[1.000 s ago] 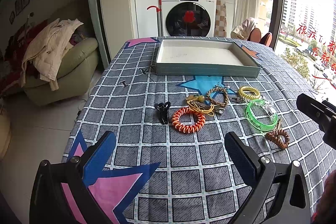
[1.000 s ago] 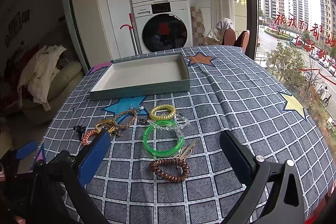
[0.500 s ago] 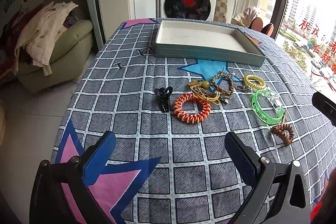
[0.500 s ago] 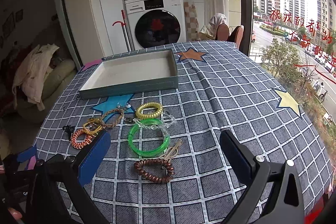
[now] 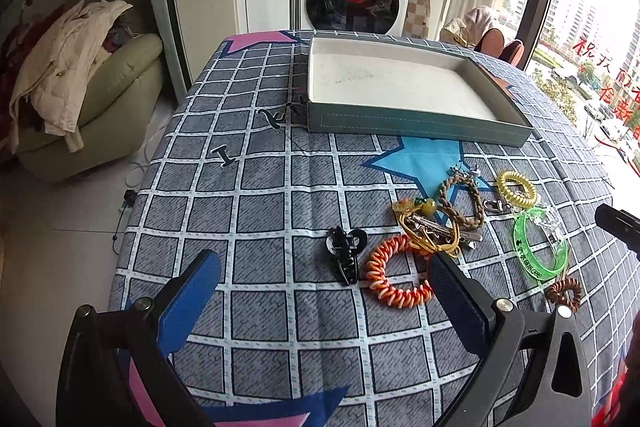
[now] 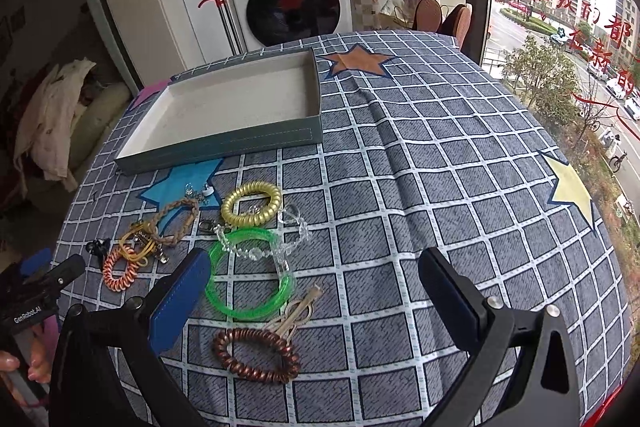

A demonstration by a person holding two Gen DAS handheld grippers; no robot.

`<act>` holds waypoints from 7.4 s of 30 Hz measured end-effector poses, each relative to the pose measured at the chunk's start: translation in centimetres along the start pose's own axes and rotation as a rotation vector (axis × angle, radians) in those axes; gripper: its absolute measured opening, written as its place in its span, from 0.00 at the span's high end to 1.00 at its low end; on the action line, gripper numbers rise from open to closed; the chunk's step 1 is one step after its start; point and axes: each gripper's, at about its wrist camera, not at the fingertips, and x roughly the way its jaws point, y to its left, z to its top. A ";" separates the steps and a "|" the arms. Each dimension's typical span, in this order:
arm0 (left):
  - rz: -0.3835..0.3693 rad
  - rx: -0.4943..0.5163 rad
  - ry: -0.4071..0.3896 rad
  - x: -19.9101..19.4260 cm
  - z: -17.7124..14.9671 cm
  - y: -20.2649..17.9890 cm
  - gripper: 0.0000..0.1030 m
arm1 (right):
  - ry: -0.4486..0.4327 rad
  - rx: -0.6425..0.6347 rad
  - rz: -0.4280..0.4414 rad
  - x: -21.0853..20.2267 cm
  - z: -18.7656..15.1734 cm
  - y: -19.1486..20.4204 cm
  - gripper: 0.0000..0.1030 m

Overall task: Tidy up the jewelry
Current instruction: 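Grasp the black claw clip with the left tool while the right tool grasps the yellow coil hair tie, then carry the clip into the tray and open the left tool while the right tool releases the yellow coil there, then move the left tool to the orange coil while the right tool moves to the brown coil, then grasp the orange coil with the left tool while the right tool grasps the brown coil, then carry the orange coil in the left tool while the right tool carries the brown coil into the tray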

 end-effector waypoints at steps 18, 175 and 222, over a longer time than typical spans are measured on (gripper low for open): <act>-0.057 -0.038 0.089 4.3 1.1 0.9 0.10 | 0.183 -0.126 0.032 9.2 3.6 2.3 0.46; 0.034 0.193 0.060 3.9 -1.0 -2.9 0.00 | 0.122 -0.067 -0.038 1.1 -6.9 1.1 0.32; -0.078 0.161 0.018 1.0 0.7 -2.3 0.68 | 0.069 0.003 0.097 -0.7 -3.2 1.2 0.87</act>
